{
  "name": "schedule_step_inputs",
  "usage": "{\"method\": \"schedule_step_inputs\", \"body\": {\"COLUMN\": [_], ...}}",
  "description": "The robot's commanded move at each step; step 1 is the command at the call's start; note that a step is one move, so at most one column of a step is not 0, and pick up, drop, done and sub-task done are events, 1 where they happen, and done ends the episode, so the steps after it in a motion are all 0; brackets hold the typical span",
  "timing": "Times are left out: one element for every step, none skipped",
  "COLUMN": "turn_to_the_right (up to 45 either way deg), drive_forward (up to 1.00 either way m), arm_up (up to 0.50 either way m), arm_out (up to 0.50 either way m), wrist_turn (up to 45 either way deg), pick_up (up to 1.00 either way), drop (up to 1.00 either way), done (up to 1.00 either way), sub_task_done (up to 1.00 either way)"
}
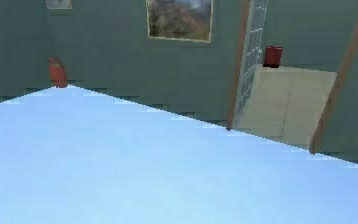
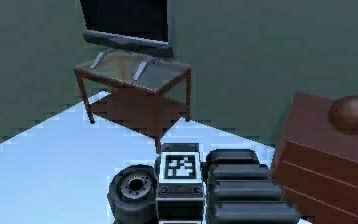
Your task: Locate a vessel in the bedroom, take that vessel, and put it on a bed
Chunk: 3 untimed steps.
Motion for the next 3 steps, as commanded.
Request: {"method": "schedule_step_inputs", "body": {"turn_to_the_right": [-45.0,-36.0,-3.0], "drive_forward": [0.00,0.00,0.00], "arm_up": [0.00,0.00,0.00], "arm_out": [0.00,0.00,0.00], "wrist_turn": [0.0,0.0,0.0], "pick_up": [0.00,0.00,0.00], "drop": [0.00,0.00,0.00], "done": [0.00,0.00,0.00], "sub_task_done": [0.00,0.00,0.00]}}
